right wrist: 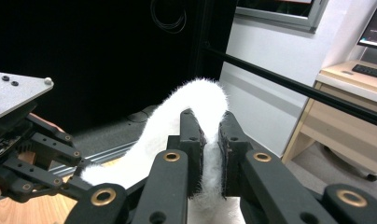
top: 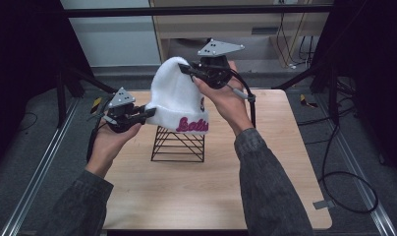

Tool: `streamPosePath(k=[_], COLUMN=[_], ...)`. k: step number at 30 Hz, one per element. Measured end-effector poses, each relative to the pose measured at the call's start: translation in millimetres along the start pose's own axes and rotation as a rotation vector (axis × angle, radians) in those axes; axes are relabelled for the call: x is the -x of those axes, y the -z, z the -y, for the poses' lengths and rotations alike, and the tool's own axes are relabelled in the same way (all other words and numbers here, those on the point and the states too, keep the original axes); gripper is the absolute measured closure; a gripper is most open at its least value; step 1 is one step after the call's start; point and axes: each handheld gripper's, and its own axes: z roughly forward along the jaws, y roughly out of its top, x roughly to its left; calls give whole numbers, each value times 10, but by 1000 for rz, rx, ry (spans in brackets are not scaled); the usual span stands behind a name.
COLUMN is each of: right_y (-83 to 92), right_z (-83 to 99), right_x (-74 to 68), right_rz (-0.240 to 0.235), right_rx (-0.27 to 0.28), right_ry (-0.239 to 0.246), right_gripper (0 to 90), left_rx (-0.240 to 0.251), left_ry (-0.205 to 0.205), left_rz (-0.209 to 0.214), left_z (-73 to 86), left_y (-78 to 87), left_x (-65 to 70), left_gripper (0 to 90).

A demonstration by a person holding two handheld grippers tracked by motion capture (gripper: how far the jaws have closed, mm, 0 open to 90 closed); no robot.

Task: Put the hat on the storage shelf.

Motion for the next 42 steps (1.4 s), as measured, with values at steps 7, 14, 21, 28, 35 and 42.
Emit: streamPosePath(k=[7, 14, 21, 28, 35, 42], right_y=[-36, -58, -75, -87, -57, -35], right_z=[75, 126, 159, 209, 239, 241], right_x=[30, 24, -16, -107, -211, -236], right_rz=[-4, -13, -29, -52, -71, -77], right_rx=[-8, -13, -15, -45, -59, -63], right_ry=[-6, 0, 5, 41, 52, 52], right_gripper=[832, 833, 833, 831, 831, 831], left_rx=[0, 0, -7, -23, -32, -27], left_ry=[23, 33, 34, 30, 19, 21], left_rz=[-16, -21, -27, -22, -17, -11], left_z=[75, 149, 240, 390, 474, 486], left_y=[-81, -113, -103, -115, -92, -68], left_x=[-34, -56, -82, -51, -11, -6], left_gripper=[755, 756, 759, 758, 758, 759])
